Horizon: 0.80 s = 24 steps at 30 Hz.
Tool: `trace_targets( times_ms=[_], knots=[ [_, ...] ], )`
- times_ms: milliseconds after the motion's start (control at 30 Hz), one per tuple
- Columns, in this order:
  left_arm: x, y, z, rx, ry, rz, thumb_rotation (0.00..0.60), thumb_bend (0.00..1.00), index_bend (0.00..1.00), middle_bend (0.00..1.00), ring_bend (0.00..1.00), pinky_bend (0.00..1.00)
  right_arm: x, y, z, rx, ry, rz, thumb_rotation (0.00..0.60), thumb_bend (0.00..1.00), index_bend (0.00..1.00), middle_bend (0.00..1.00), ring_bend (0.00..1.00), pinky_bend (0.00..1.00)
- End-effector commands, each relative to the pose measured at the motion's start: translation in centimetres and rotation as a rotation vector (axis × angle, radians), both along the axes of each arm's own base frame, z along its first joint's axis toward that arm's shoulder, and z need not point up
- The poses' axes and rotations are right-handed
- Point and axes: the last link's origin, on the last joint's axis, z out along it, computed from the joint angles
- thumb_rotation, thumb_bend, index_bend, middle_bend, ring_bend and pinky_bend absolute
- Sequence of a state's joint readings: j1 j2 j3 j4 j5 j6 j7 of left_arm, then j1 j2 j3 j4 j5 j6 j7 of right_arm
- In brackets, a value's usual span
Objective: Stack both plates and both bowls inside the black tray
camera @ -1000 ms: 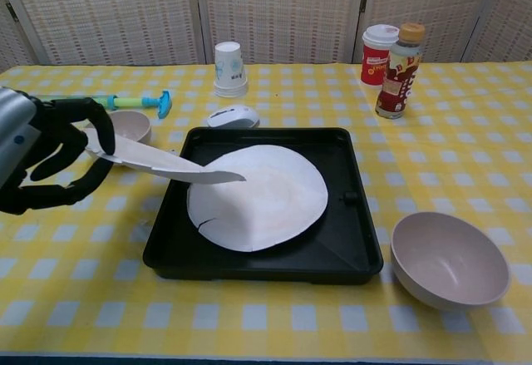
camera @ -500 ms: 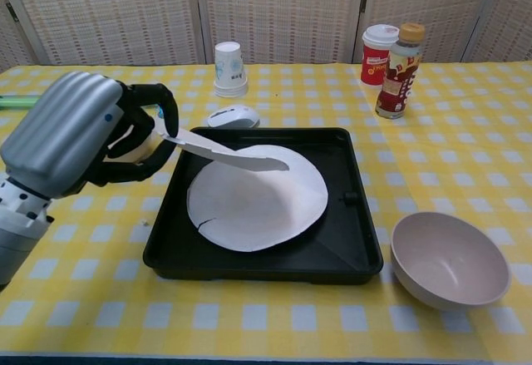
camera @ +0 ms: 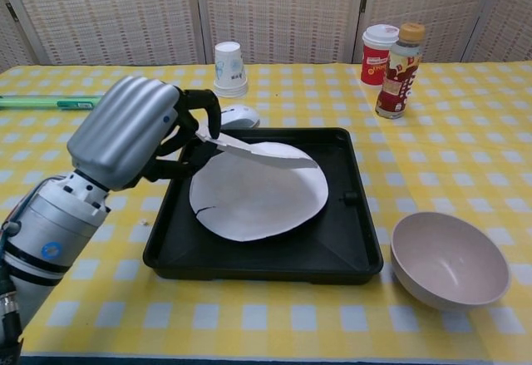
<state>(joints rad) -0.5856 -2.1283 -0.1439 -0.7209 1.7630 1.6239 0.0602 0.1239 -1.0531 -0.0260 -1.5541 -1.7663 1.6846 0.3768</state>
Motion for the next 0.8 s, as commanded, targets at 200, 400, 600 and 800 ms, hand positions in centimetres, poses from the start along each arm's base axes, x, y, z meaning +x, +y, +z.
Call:
trace_targets(
  times_ms=[200, 400, 600, 800],
  knots=[
    [0.4, 0.8, -1.0, -0.003, -0.004, 0.017, 0.6, 0.61, 0.64, 1.0, 0.97, 1.0, -0.2, -0.1, 0.2, -0.005, 0.001, -0.014, 0.6, 0.22, 0.0, 0.0, 0.0, 0.05],
    [0.1, 0.2, -1.3, -0.062, -0.034, -0.008, 0.6, 0.61, 0.65, 1.0, 0.97, 1.0, -0.3, -0.4, 0.3, -0.005, -0.002, -0.02, 0.6, 0.22, 0.0, 0.0, 0.0, 0.05],
    [-1.2, -1.0, -1.7, -0.162, -0.048, 0.051, 0.6, 0.58, 0.53, 1.0, 0.98, 1.0, -0.2, -0.1, 0.2, -0.006, 0.015, -0.006, 0.6, 0.22, 0.0, 0.0, 0.0, 0.05],
    [-1.8, -1.8, -0.9, -0.18, -0.006, 0.068, 0.6, 0.45, 0.38, 1.0, 0.98, 1.0, 0.0, 0.5, 0.6, 0.035, -0.021, 0.021, 0.6, 0.22, 0.0, 0.0, 0.0, 0.05]
  ],
)
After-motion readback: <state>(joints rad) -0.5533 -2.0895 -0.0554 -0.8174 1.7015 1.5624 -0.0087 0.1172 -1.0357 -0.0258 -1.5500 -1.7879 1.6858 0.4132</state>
